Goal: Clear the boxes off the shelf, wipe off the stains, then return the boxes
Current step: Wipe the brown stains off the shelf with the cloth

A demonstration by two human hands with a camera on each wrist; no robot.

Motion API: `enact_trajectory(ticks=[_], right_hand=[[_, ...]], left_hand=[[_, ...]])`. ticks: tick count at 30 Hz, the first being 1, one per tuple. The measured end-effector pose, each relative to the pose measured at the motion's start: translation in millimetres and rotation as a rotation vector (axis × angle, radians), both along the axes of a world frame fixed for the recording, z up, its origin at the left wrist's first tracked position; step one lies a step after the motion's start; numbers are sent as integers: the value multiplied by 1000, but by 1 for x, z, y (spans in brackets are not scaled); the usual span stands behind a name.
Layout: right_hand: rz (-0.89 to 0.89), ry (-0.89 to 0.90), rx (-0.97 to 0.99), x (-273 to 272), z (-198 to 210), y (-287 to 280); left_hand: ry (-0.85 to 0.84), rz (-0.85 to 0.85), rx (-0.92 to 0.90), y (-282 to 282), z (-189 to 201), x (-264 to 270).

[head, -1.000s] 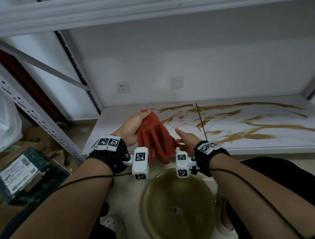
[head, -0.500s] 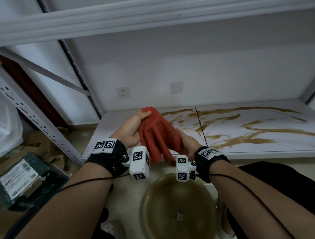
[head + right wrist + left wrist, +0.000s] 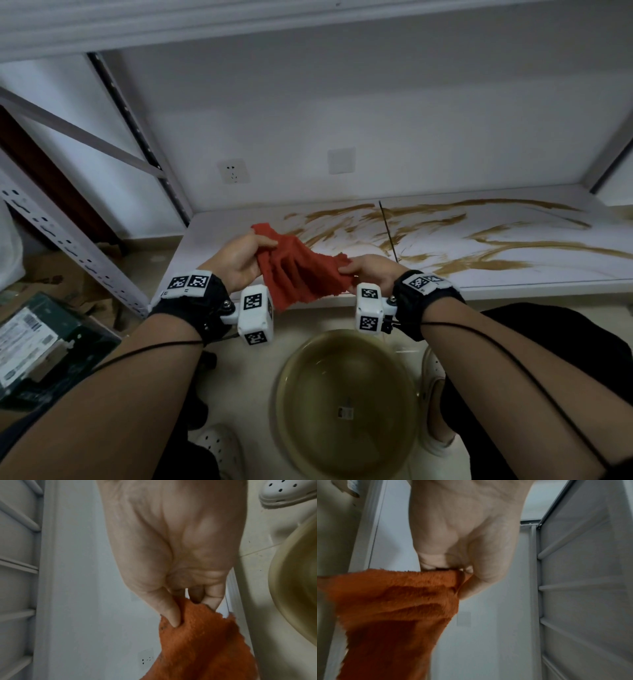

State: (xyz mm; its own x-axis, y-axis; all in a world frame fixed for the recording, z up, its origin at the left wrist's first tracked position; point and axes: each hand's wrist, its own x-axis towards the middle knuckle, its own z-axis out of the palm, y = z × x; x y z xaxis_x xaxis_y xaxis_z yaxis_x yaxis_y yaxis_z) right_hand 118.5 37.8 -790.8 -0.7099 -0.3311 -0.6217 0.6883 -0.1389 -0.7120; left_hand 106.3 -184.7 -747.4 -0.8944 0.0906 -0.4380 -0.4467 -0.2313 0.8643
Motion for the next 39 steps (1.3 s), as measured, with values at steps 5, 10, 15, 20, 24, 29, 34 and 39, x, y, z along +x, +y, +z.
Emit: enact_trajectory(ticks=[5,10,15,20,24,29,34,39], right_hand=[[-190,206,-66,-5,-4,4],[-229,516,211,-7,-10,9],[-53,794,677,-4,-15,20],[-187,914,715,-4,-18,16],[-282,778,718,-7,-17,15],[-282,531,527,-7,-19,9],[-243,323,452,-6,-13,2],[-266,213,177,-2,-12,-11]], left_hand=[[112,-177,-231,-7,-15,2],[275,-74,-526,-23,-27,0],[500,-296,-815,-28,-22,4],[590,-350,-979,-33,-24,8],[569,-266,-994,-32,-25,6],[401,-129,-854,-29,-25,-2],[200,-87,-903,-26,-31,-7],[108,-133,-697,10,-14,3]])
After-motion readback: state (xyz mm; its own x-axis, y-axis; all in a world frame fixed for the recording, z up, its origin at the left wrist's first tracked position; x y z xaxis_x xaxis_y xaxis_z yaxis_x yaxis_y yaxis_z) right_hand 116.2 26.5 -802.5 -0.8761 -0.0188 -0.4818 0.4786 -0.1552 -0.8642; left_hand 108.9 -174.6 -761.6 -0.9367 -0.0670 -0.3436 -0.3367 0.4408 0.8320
